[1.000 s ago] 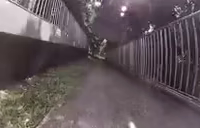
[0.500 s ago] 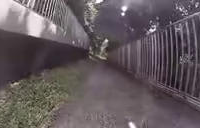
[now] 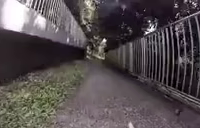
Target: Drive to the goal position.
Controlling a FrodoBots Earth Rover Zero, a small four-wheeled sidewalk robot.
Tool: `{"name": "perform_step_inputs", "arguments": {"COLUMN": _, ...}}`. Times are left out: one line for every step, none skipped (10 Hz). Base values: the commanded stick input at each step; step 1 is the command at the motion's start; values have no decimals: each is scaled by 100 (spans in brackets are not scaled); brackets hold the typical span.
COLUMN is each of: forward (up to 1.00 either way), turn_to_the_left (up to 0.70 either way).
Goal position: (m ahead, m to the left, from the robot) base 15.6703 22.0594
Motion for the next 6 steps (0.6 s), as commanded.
{"name": "perform_step_inputs", "arguments": {"forward": 100, "turn_to_the_left": 0}}
{"name": "perform_step_inputs", "arguments": {"forward": 100, "turn_to_the_left": 0}}
{"name": "perform_step_inputs", "arguments": {"forward": 100, "turn_to_the_left": 0}}
{"name": "perform_step_inputs", "arguments": {"forward": 100, "turn_to_the_left": 0}}
{"name": "perform_step_inputs", "arguments": {"forward": 100, "turn_to_the_left": 0}}
{"name": "perform_step_inputs", "arguments": {"forward": 100, "turn_to_the_left": 0}}
